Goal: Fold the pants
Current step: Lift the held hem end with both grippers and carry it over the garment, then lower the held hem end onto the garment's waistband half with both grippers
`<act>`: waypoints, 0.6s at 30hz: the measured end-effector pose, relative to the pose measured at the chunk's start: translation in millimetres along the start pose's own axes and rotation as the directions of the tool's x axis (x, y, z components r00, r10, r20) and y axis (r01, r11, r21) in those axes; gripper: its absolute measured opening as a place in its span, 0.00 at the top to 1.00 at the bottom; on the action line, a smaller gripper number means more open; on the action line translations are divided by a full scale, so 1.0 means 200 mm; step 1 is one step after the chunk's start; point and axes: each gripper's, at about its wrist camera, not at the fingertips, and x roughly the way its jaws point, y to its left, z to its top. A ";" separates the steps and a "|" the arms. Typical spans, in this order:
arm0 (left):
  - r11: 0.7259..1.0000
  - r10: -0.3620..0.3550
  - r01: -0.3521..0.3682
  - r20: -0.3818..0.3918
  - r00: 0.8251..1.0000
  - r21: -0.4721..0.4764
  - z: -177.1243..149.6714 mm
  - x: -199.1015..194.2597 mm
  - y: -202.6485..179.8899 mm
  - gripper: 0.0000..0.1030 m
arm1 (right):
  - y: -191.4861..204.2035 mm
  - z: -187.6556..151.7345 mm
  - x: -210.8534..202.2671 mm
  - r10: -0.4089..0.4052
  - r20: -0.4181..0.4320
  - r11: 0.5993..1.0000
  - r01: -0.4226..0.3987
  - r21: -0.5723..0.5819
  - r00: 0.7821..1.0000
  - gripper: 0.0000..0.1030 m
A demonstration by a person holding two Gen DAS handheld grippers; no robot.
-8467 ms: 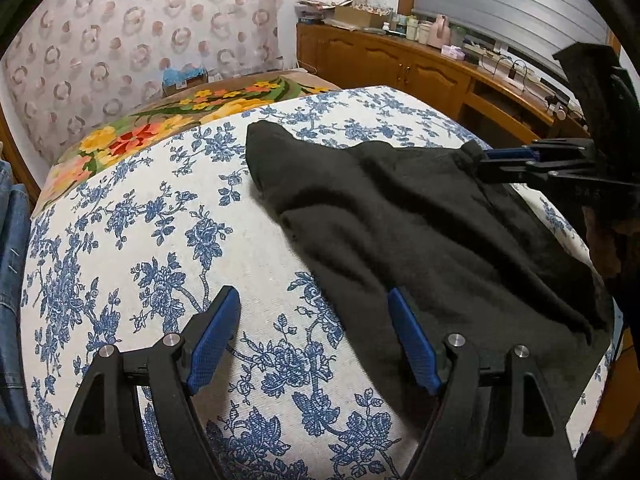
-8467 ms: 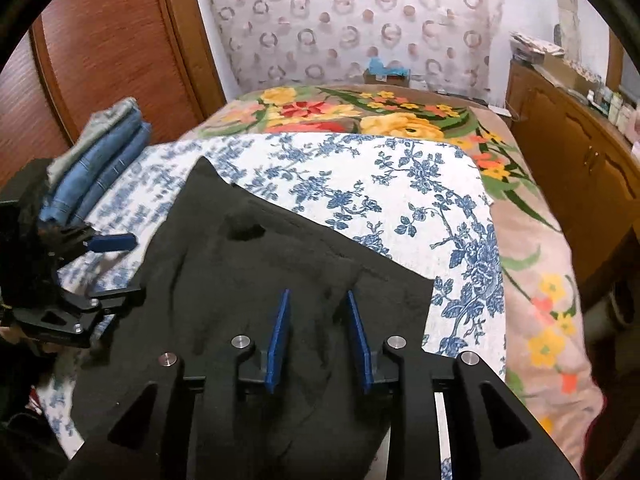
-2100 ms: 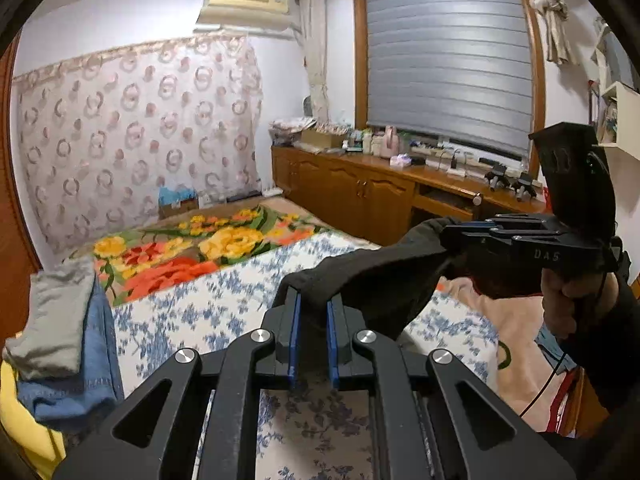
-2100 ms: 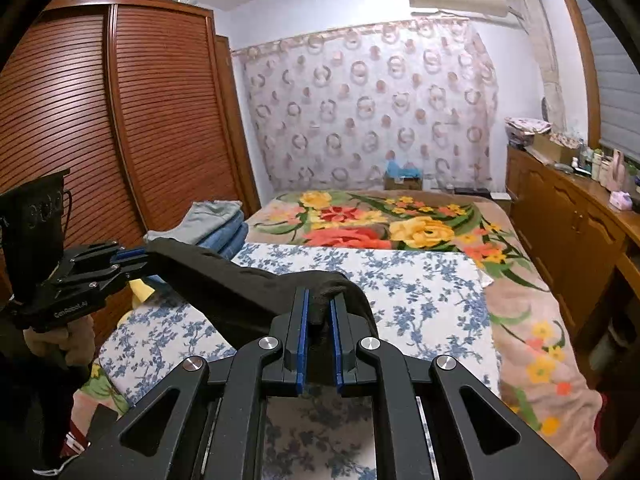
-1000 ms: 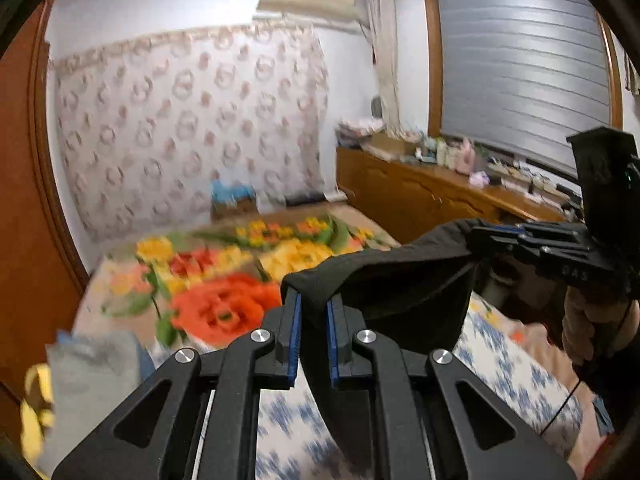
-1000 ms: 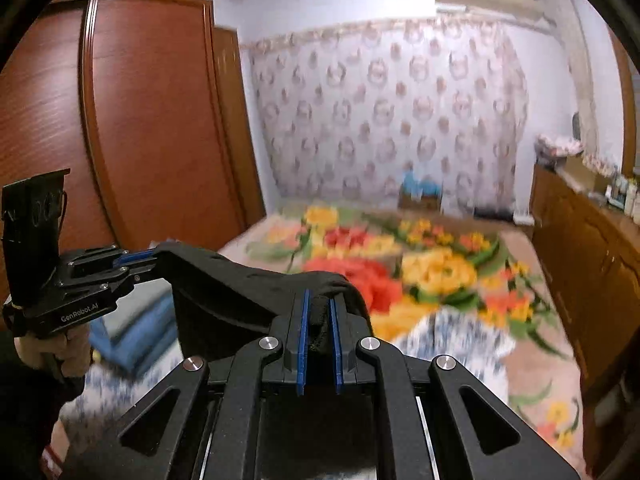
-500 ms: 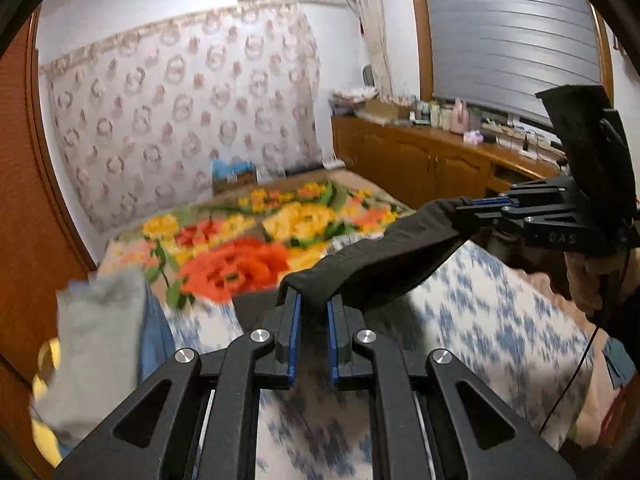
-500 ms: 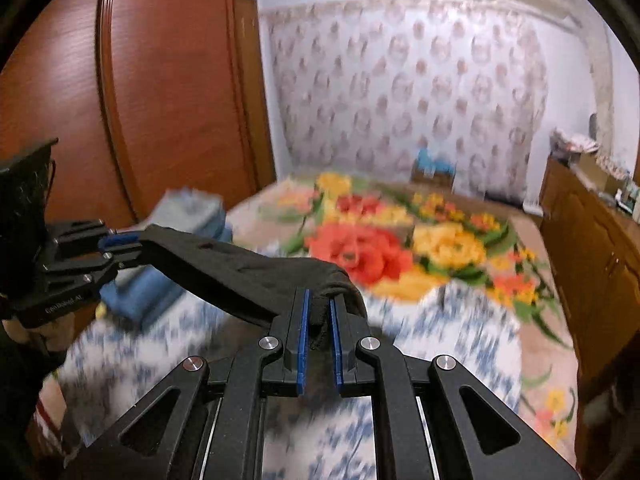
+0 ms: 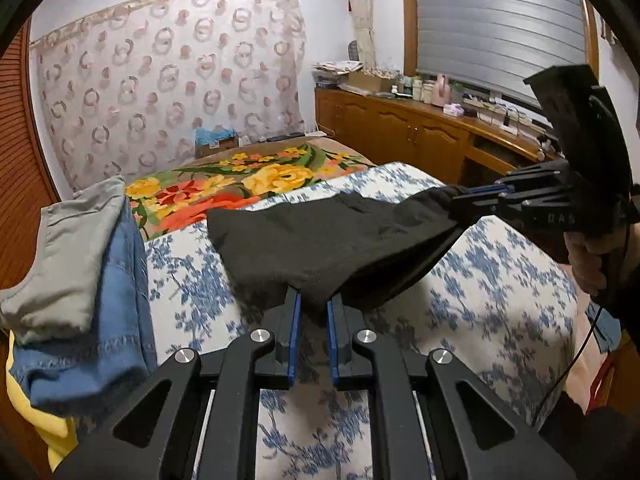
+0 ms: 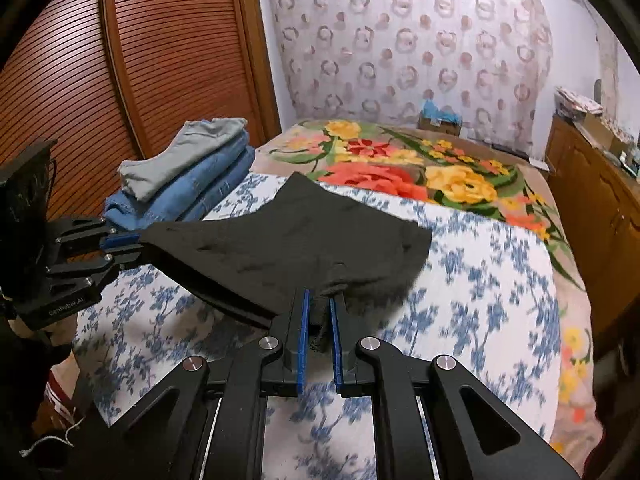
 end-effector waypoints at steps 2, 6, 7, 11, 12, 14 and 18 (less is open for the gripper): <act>1.000 -0.009 0.009 0.001 1.000 0.003 -0.02 -0.02 -0.01 0.88 | 0.01 -0.02 0.00 -0.005 -0.005 1.000 0.005 0.005 1.000 0.91; 1.000 -0.019 0.019 0.000 1.000 0.009 -0.07 -0.06 -0.05 0.88 | 0.01 -0.08 -0.01 -0.004 -0.018 1.000 0.004 0.019 1.000 0.91; 1.000 -0.021 0.021 0.001 1.000 0.008 -0.08 -0.07 -0.07 0.88 | 0.02 -0.09 -0.03 -0.005 -0.021 1.000 0.005 0.023 1.000 0.91; 1.000 -0.025 0.025 -0.008 1.000 -0.005 -0.14 -0.10 -0.10 0.88 | 0.03 -0.16 -0.02 0.003 -0.028 0.999 -0.002 0.034 1.000 0.91; 1.000 -0.024 0.024 -0.011 1.000 -0.007 -0.15 -0.10 -0.11 0.88 | 0.03 -0.18 -0.02 0.008 -0.028 0.999 -0.007 0.039 1.000 0.91; 0.999 -0.033 0.033 -0.019 0.999 -0.018 -0.19 -0.11 -0.13 0.88 | 0.04 -0.22 -0.02 0.017 -0.029 0.998 -0.015 0.055 0.999 0.91; 0.999 -0.040 0.039 -0.044 0.998 -0.025 -0.26 -0.09 -0.15 0.88 | 0.03 -0.30 0.01 0.025 -0.039 0.997 -0.022 0.074 0.999 0.91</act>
